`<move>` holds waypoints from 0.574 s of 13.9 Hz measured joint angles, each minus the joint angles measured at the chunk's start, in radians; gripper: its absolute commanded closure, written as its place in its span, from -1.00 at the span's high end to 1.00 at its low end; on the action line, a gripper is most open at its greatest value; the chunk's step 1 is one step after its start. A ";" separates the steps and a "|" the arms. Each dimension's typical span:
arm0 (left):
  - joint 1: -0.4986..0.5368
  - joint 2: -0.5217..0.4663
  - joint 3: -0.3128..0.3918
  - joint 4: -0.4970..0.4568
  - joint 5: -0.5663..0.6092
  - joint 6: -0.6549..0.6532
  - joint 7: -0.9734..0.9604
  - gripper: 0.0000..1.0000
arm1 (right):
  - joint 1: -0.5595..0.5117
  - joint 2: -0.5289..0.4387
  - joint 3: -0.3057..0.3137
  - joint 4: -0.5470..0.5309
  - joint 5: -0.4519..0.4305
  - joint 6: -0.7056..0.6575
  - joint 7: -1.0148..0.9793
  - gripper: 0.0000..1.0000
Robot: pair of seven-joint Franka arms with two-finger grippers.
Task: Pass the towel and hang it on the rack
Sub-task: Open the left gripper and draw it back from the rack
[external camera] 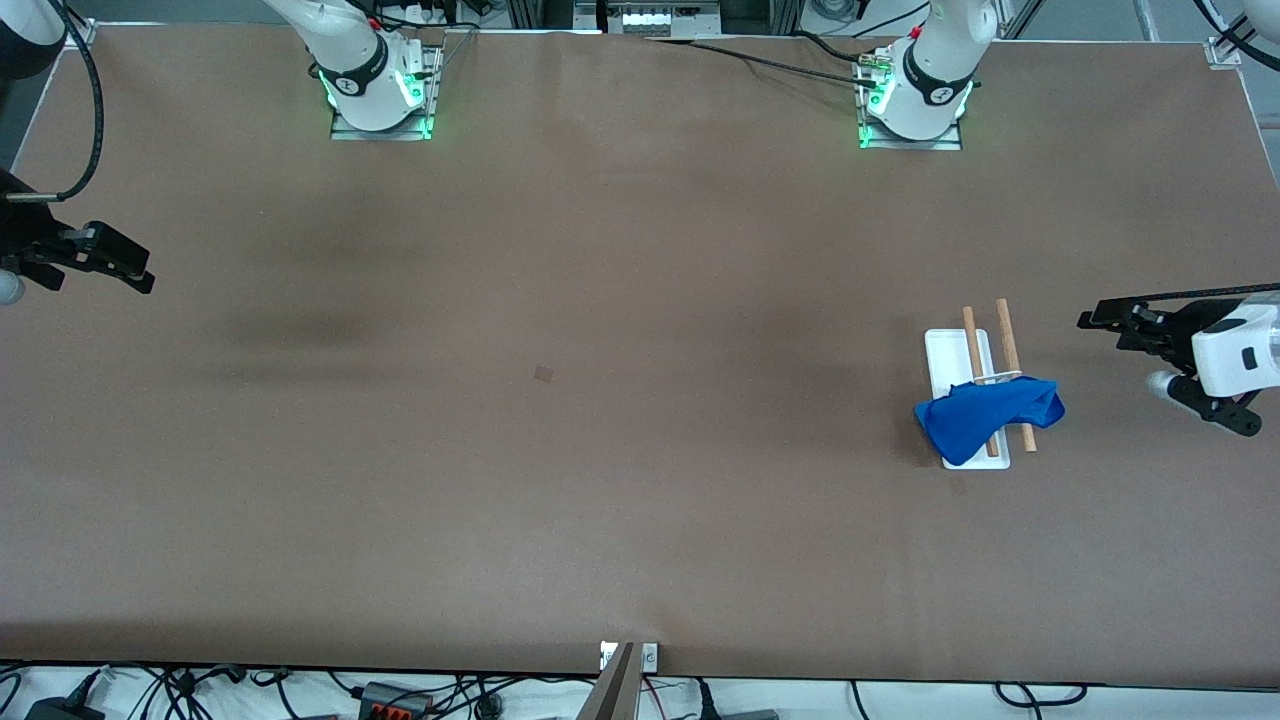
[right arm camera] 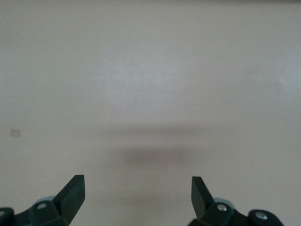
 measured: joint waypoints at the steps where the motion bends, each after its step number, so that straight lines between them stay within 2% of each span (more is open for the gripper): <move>1: -0.006 -0.001 -0.001 0.019 0.005 -0.014 -0.024 0.40 | 0.000 0.000 0.000 0.000 0.000 0.000 0.000 1.00; 5: -0.061 -0.002 -0.003 0.106 0.021 -0.093 -0.134 0.45 | 0.000 0.000 0.000 0.002 0.000 0.000 0.000 1.00; 8: -0.077 -0.004 -0.004 0.124 0.022 -0.098 -0.153 0.53 | 0.000 0.000 0.000 0.002 0.000 -0.001 0.000 1.00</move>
